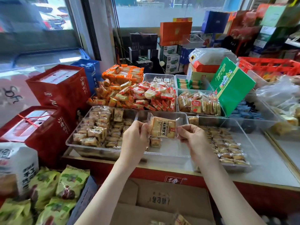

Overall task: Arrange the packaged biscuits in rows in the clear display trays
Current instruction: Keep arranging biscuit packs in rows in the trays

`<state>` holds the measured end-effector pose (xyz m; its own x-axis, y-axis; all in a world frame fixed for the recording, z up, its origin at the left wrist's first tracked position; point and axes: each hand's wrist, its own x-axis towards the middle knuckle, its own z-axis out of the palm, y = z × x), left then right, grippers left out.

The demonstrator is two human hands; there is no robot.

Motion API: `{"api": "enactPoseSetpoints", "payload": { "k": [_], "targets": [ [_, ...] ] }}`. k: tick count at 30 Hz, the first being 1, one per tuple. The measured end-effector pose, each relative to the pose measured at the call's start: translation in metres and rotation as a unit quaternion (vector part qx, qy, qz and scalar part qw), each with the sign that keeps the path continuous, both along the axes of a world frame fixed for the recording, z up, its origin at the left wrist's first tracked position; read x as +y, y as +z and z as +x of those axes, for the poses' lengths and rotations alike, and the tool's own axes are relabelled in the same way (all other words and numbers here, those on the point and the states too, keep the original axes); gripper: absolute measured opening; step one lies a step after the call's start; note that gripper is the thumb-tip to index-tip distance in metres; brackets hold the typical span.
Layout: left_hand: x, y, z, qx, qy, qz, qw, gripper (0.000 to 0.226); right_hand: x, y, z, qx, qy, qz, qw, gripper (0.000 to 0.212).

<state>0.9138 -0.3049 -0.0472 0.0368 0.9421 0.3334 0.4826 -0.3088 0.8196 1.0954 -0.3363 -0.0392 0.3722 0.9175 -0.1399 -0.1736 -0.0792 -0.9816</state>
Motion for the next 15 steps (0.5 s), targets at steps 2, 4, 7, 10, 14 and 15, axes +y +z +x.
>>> {"api": "enactPoseSetpoints", "payload": {
  "k": [2, 4, 7, 10, 14, 15],
  "targets": [
    [-0.002, -0.001, -0.004, -0.003, 0.000, 0.002, 1.000, 0.024, 0.000, 0.002, -0.005, -0.025, -0.012, 0.002, 1.000, 0.008],
    [-0.002, -0.001, -0.009, -0.002, -0.005, 0.004, 1.000, 0.024, -0.001, 0.003, -0.009, -0.046, -0.022, 0.007, 0.999, 0.007],
    [-0.001, 0.000, -0.011, -0.010, -0.018, -0.009, 1.000, 0.021, -0.003, 0.001, -0.013, -0.061, -0.029, 0.022, 0.998, 0.007],
    [-0.005, 0.001, -0.007, 0.029, -0.007, 0.010, 0.999, 0.014, -0.005, 0.001, -0.019, -0.026, -0.024, 0.031, 0.999, 0.008],
    [-0.018, 0.004, 0.016, -0.006, -0.055, -0.014, 0.998, 0.030, -0.012, 0.001, -0.030, -0.124, -0.053, 0.065, 0.989, 0.008],
    [-0.022, 0.005, 0.023, -0.038, -0.091, -0.052, 0.994, 0.030, -0.015, 0.000, -0.032, -0.161, -0.033, 0.081, 0.983, 0.006]
  ]
}}
